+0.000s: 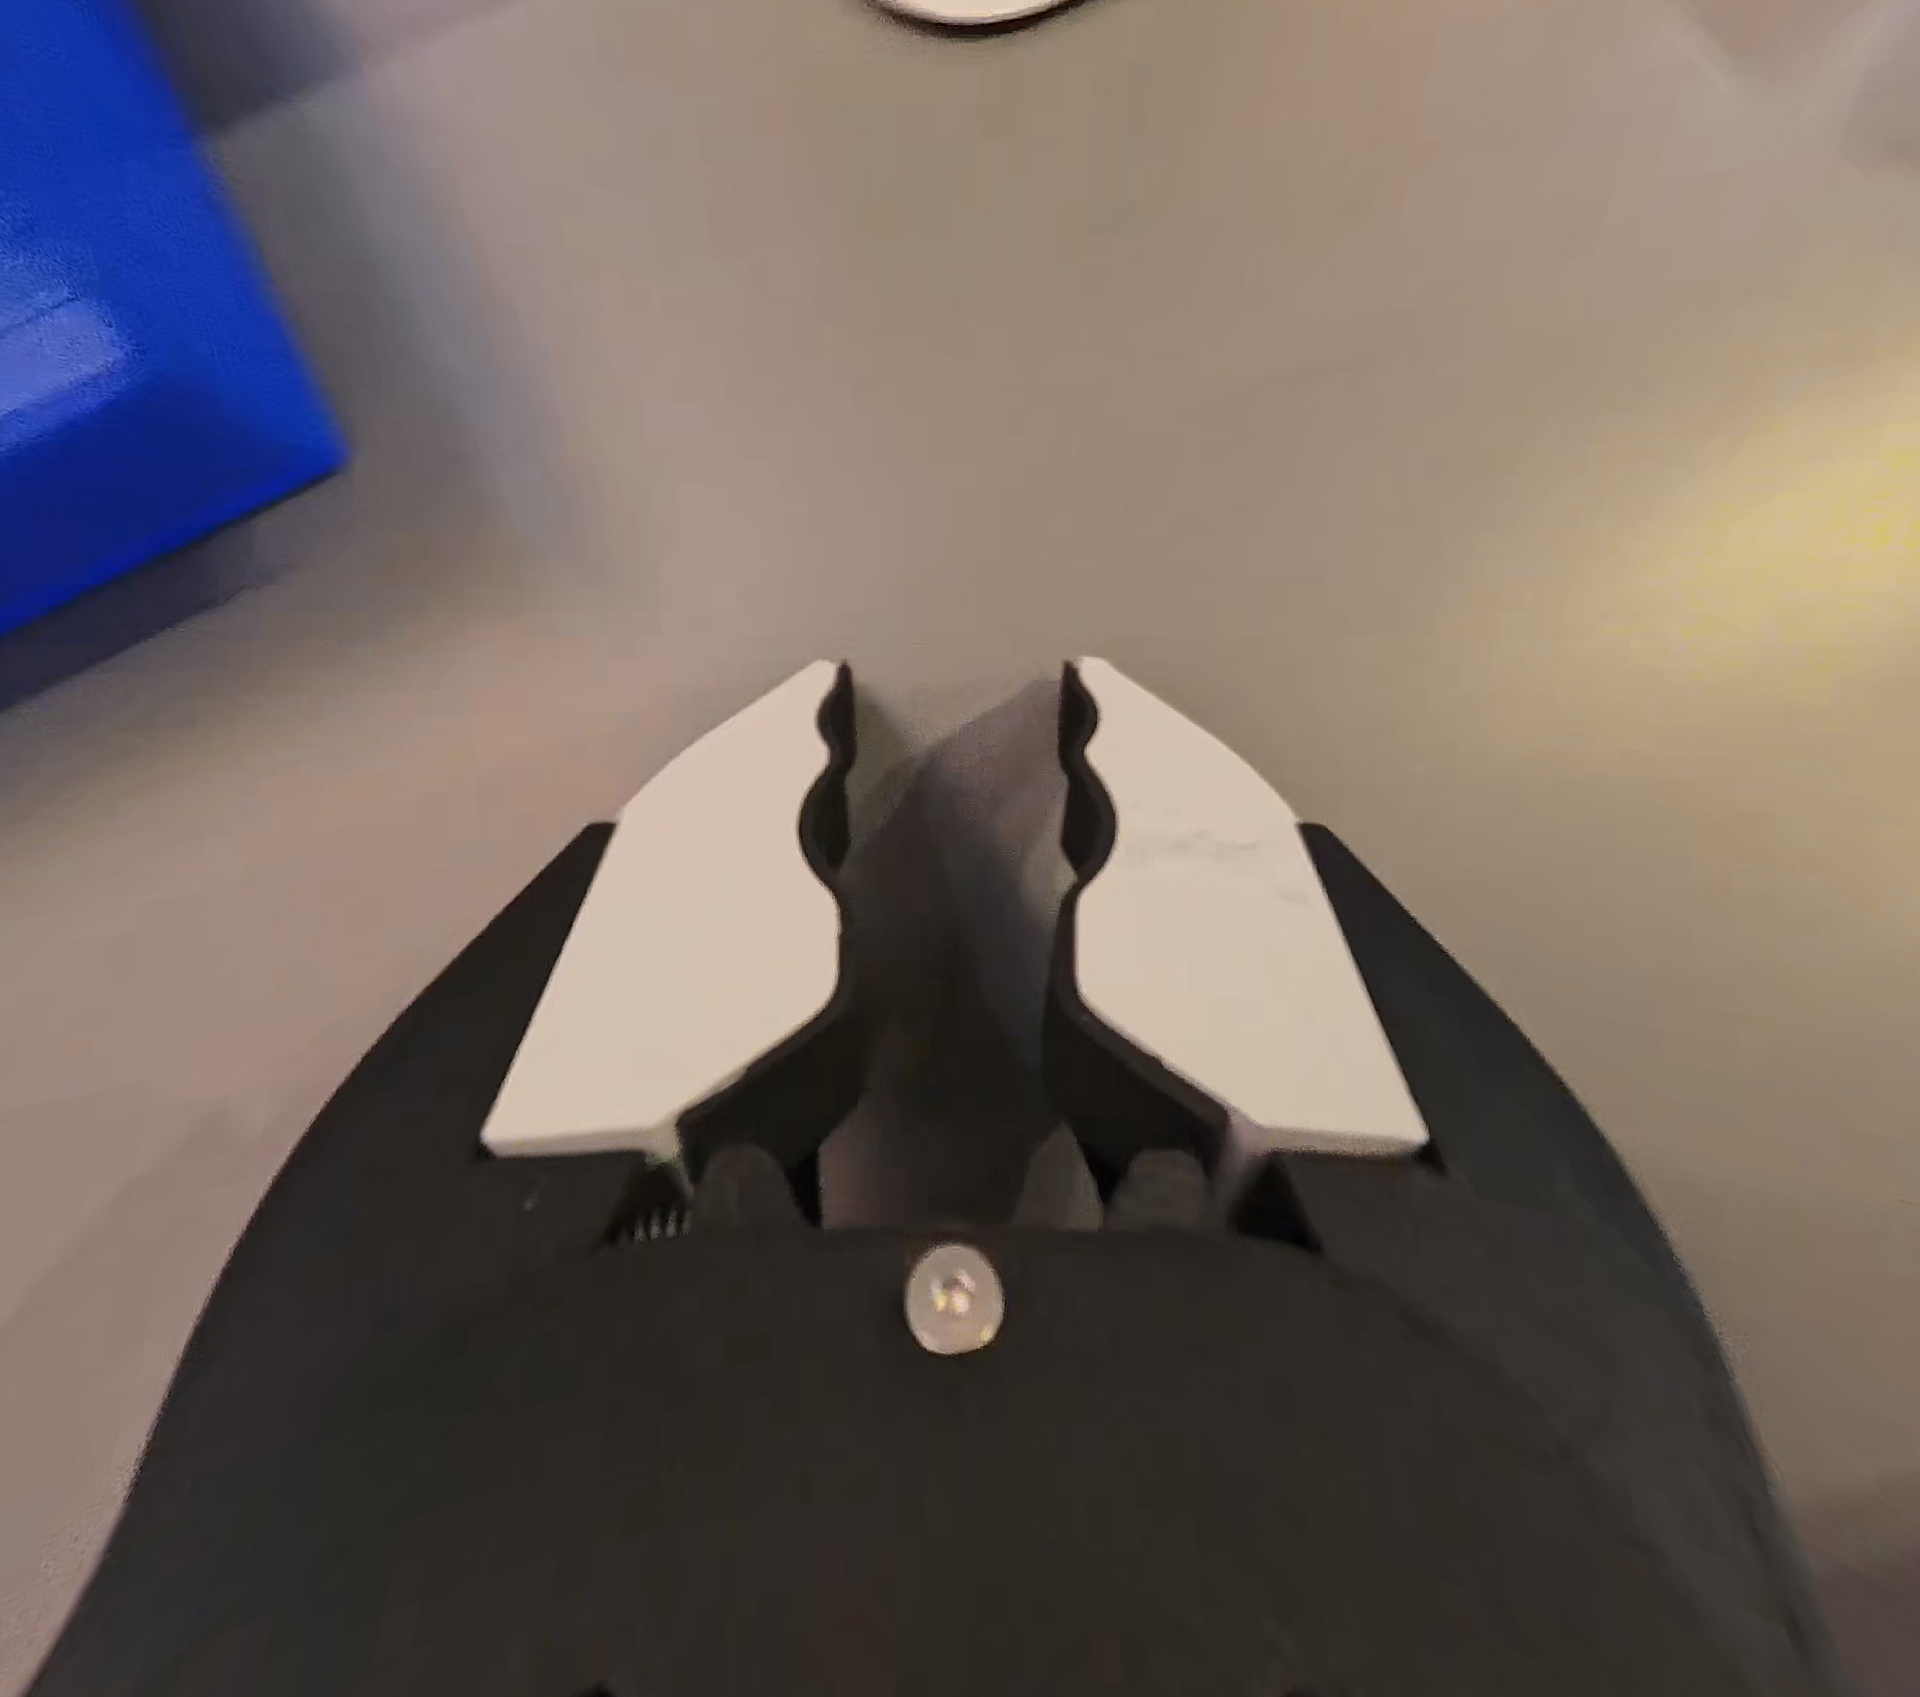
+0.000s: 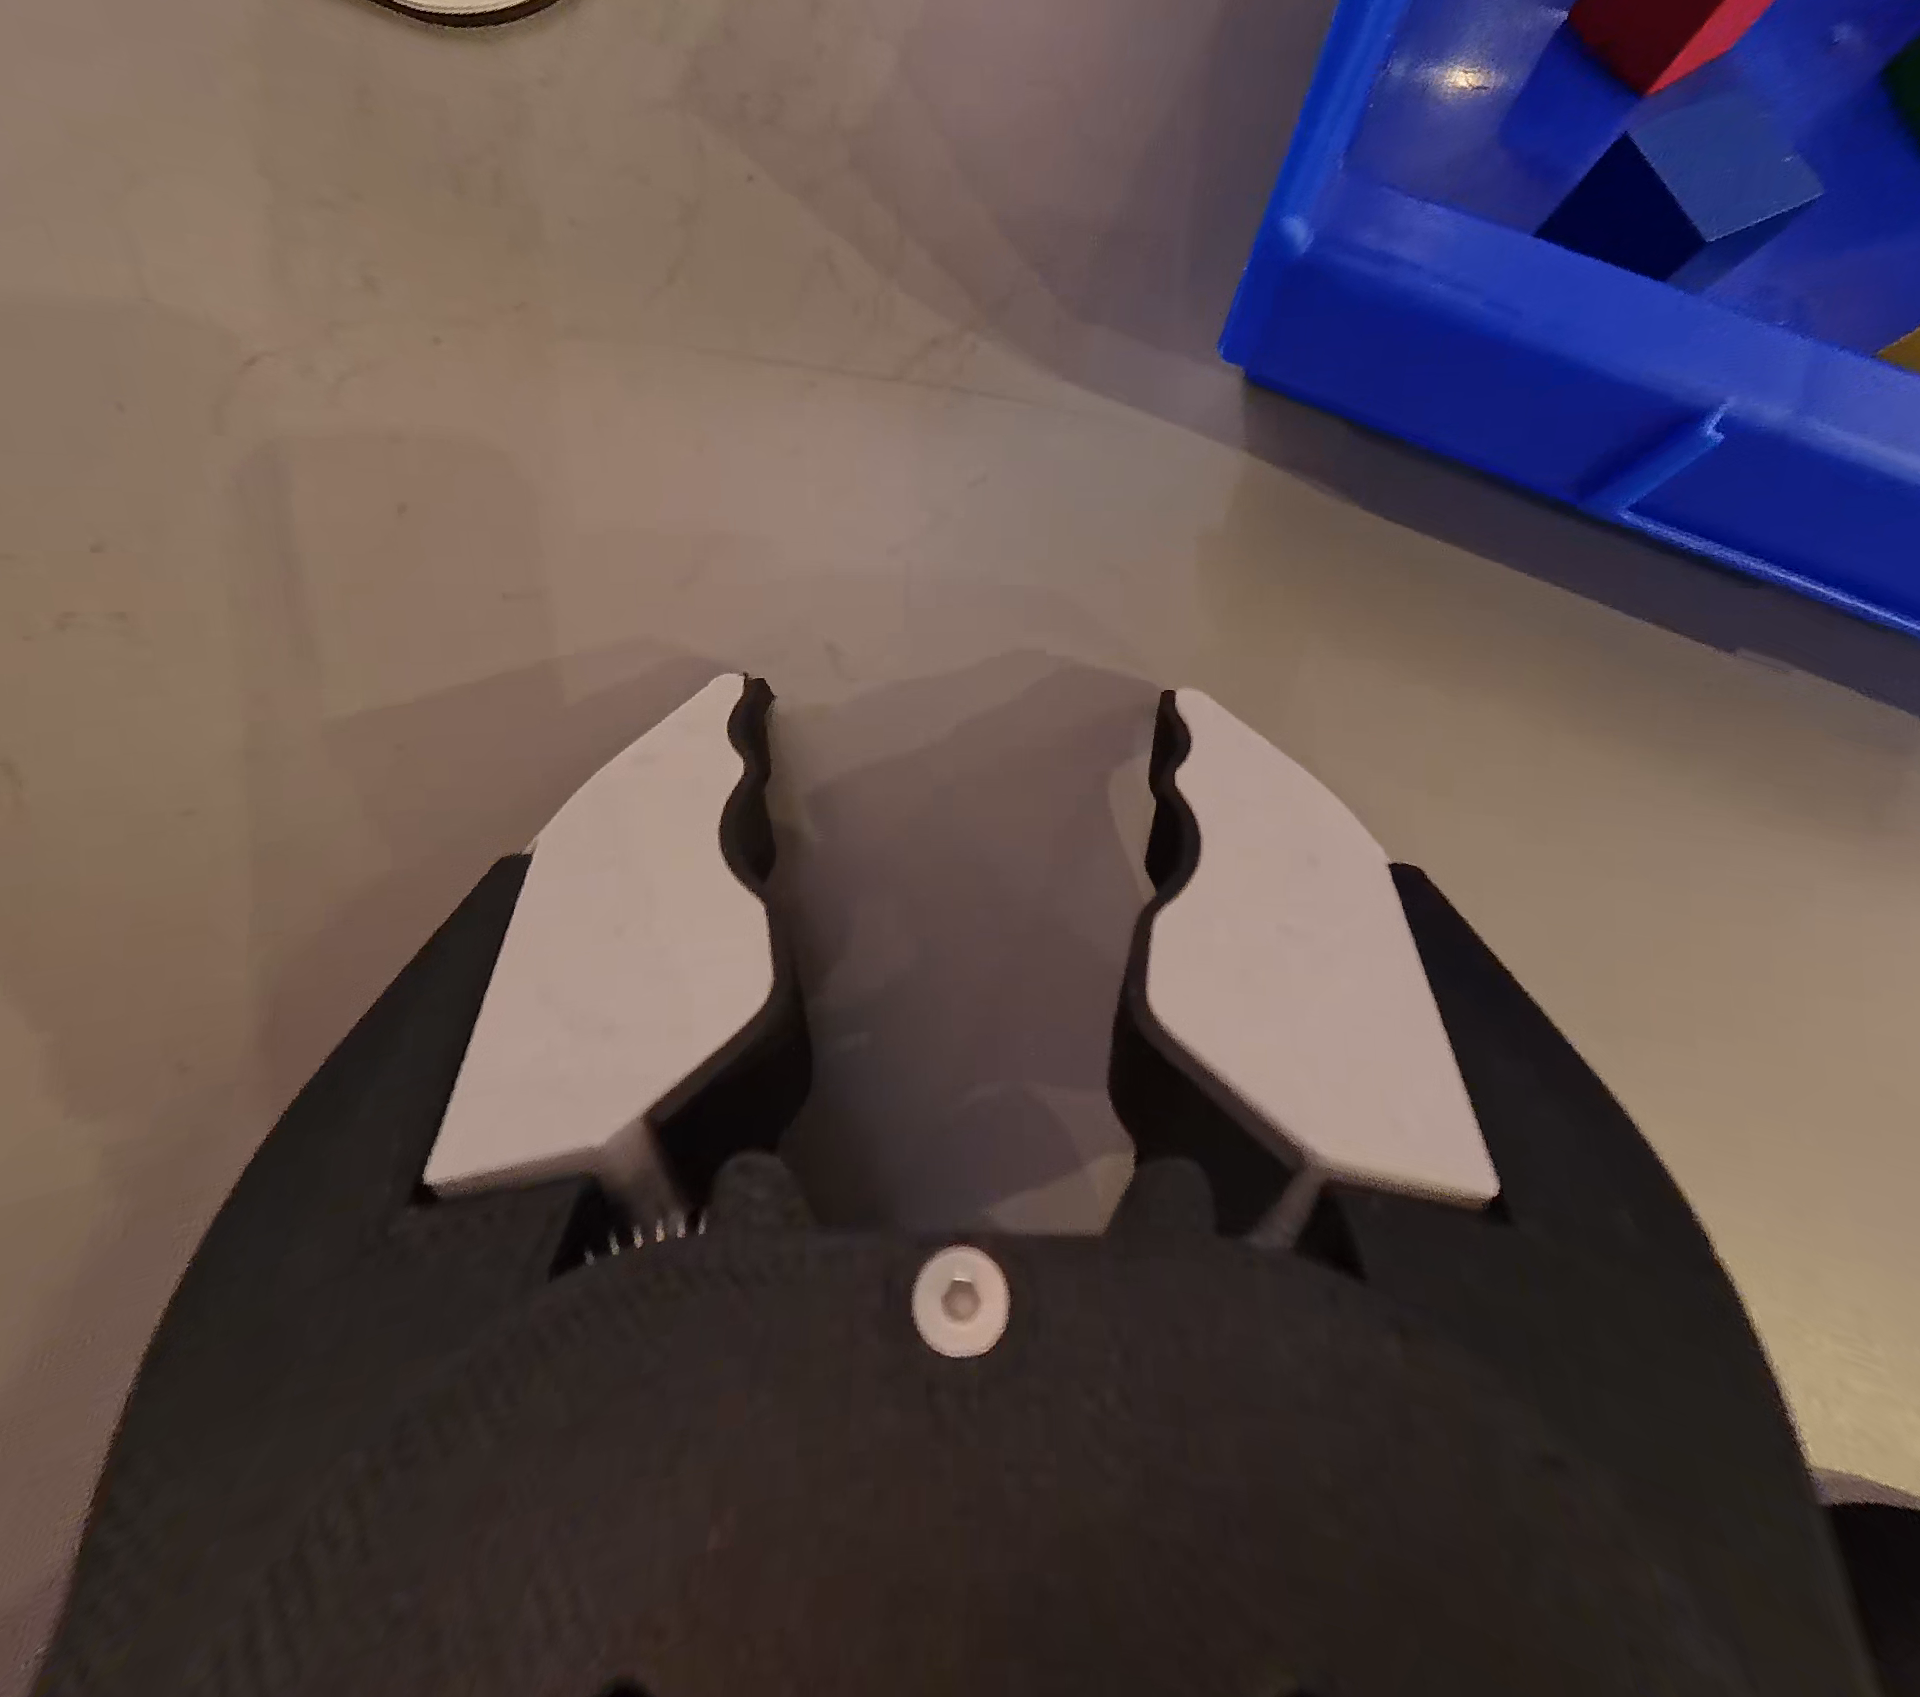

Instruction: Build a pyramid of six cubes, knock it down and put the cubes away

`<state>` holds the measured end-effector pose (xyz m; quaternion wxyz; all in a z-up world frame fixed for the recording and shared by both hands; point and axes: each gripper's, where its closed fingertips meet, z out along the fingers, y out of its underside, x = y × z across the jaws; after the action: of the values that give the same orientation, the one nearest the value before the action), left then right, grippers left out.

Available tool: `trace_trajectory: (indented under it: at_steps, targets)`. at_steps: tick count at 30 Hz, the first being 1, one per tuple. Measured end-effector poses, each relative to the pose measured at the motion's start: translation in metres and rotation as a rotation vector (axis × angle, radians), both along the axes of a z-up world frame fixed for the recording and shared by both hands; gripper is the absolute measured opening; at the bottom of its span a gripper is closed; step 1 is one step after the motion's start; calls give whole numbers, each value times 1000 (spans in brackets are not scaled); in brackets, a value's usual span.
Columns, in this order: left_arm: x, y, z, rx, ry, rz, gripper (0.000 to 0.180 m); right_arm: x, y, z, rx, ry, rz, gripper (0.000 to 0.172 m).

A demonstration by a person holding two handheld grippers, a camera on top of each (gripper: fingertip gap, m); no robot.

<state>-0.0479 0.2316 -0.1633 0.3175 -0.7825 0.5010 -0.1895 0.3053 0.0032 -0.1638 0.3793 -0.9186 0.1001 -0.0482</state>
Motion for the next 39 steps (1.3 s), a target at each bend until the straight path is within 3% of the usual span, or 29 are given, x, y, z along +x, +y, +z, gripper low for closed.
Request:
trace_trajectory:
  at_steps: [1,6,13,14,18,21,29,35,39]
  targets:
    - [-7,8,0,8,3,57,46,0,0,0,0,0,1,72]
    - [-22,29,-3,-31,10,231,87,0,0,0,-1,0,7,72]
    - [-22,29,-3,-20,12,230,88,-2,1,0,-1,5,22,78]
    - [-23,29,-3,-24,12,230,89,-1,0,0,-1,2,17,88]
    - [-34,38,-1,-2,12,274,110,16,-8,25,72,-89,-46,95]
    - [-60,68,12,59,-30,365,125,51,-23,54,120,-146,-149,98]
    - [-138,184,89,175,-199,613,133,162,-50,106,222,-146,-369,96]
    - [-148,248,113,148,-281,668,143,231,-54,91,136,-122,-484,99]
    - [-143,268,107,96,-277,641,133,252,-49,77,94,-47,-479,88]
